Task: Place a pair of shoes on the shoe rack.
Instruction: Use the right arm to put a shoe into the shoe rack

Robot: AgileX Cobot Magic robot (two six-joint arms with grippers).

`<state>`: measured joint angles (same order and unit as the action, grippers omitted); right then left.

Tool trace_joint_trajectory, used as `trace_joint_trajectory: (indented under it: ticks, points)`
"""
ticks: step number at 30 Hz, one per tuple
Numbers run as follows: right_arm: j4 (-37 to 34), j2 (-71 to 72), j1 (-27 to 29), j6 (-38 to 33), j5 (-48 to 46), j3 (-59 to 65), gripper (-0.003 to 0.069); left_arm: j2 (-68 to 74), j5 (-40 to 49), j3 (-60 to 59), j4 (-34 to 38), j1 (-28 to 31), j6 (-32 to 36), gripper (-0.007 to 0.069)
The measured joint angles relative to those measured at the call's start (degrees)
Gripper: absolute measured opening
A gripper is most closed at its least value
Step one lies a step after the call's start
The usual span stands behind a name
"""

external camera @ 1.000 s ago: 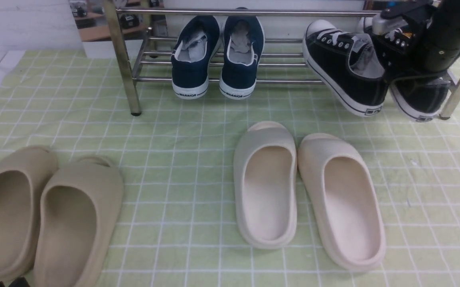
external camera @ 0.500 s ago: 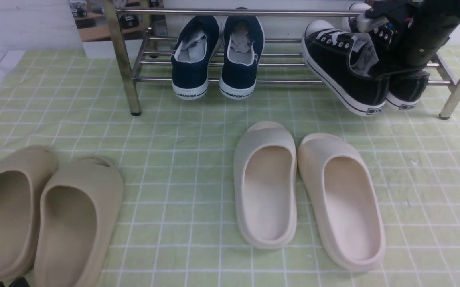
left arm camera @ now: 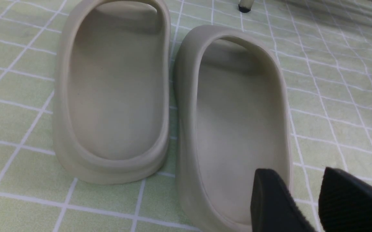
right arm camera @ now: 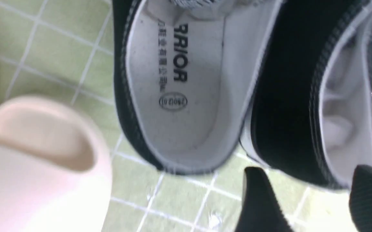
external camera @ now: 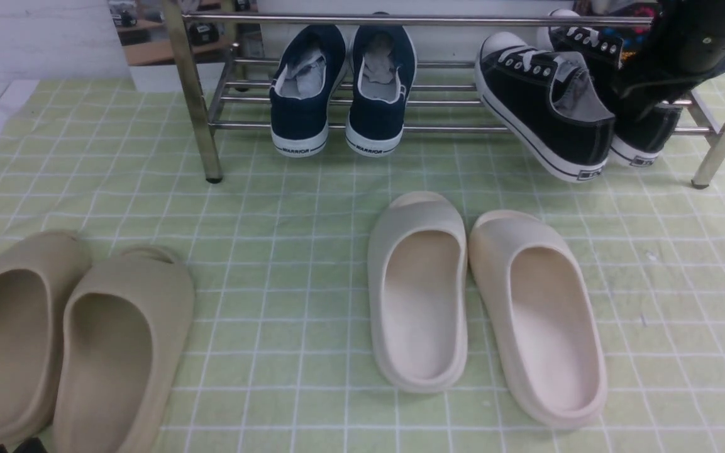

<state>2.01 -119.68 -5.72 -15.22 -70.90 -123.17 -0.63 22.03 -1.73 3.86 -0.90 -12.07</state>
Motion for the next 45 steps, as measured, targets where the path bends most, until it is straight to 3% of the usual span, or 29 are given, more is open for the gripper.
trace_joint_trajectory:
  ticks: [3, 8, 9, 12, 16, 27, 38, 45]
  points:
    - [-0.44, 3.37, 0.0, 1.79, -0.44, 1.0, 0.0373, 0.0, 0.0, 0.0, 0.0, 0.0, 0.0, 0.0239]
    - [-3.51, 9.67, 0.0, 3.65, -0.49, 6.24, 0.0199, 0.0, 0.0, 0.0, 0.0, 0.0, 0.0, 0.0239]
    - [-5.51, 11.47, 0.0, 3.86, -0.49, 9.21, 0.0127, 0.0, 0.0, 0.0, 0.0, 0.0, 0.0, 0.0239]
    - [-9.72, 12.4, 0.0, 2.98, -0.44, 15.83, 0.001, 0.0, 0.0, 0.0, 0.0, 0.0, 0.0, 0.0239]
    - [-12.97, 11.55, 0.0, 1.18, 0.14, 23.17, -0.0003, 0.0, 0.0, 0.0, 0.0, 0.0, 0.0, 0.0239]
    - [-22.61, 5.4, -0.07, -1.4, 23.56, 28.06, -0.0002, 0.0, 0.0, 0.0, 0.0, 0.0, 0.0, 0.0239]
    - [-23.05, 4.79, -5.84, -5.47, 33.09, 28.43, 0.0002, 0.0, 0.0, 0.0, 0.0, 0.0, 0.0, 0.0239]
    - [-21.56, 4.89, -4.63, -4.84, 31.64, 28.43, 0.0005, 0.0, 0.0, 0.0, 0.0, 0.0, 0.0, 0.0239]
